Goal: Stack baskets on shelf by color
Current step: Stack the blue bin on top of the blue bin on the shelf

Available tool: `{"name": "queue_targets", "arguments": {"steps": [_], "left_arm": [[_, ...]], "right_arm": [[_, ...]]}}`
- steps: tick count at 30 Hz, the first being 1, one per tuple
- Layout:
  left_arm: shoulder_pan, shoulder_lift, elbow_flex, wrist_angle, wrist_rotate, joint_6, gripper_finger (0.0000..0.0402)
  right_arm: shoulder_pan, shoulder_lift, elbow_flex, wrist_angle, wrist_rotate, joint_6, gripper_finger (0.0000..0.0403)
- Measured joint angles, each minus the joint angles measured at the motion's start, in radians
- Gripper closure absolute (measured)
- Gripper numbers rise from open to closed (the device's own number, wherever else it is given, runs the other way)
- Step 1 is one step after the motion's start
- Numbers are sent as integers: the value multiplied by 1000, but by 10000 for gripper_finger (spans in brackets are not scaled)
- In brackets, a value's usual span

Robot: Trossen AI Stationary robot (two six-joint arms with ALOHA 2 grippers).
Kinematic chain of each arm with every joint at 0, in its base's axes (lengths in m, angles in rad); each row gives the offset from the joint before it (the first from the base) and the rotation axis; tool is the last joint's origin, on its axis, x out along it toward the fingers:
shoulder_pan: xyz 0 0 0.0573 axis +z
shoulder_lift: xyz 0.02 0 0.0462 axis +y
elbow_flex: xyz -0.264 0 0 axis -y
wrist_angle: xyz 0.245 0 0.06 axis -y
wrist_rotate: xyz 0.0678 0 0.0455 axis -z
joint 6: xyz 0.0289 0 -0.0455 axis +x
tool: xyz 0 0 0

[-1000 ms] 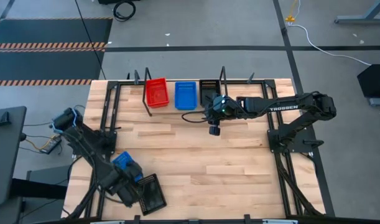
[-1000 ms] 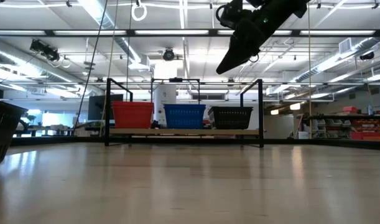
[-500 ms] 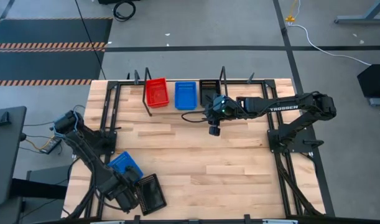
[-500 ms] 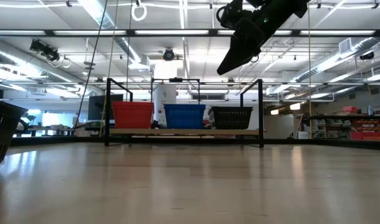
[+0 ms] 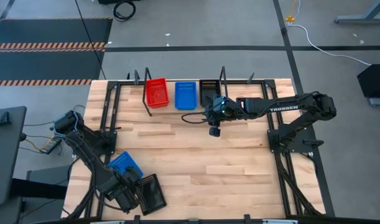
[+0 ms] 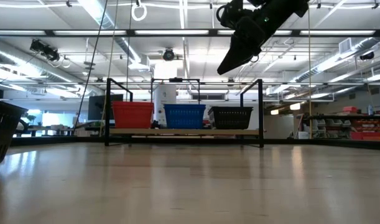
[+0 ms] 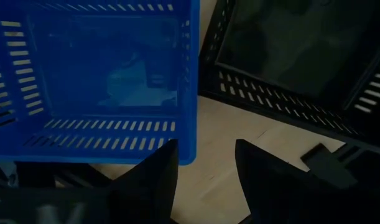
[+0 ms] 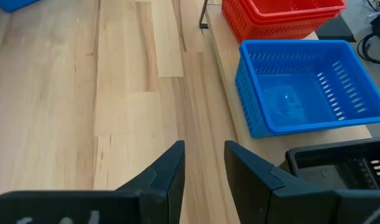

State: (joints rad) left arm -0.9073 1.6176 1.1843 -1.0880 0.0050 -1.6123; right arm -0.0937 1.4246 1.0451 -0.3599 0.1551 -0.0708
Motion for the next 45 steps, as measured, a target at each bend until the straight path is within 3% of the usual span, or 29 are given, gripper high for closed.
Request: {"name": "queue_targets", "arguments": {"steps": [20,24,28,32,39,45], "left_arm": [[0,102,0,-24,-17,61,234],[0,102,-51,52,-6,50,241],[4,103,-136,169,63,48,259],[15,103,-164,134,86,51,284],[65,67,-89,-38,52,132,381],[124,35,23,-177,-37,213,388]], "right_arm": [[0,0,0,0,-3,0,284],[0,0,0,-1,-2,0,284],[0,0,0,-1,-2,0,284],[0,0,0,0,-2,0,284],[0,0,0,0,-2,10,284],[2,0,0,0,-1,16,284]]}}
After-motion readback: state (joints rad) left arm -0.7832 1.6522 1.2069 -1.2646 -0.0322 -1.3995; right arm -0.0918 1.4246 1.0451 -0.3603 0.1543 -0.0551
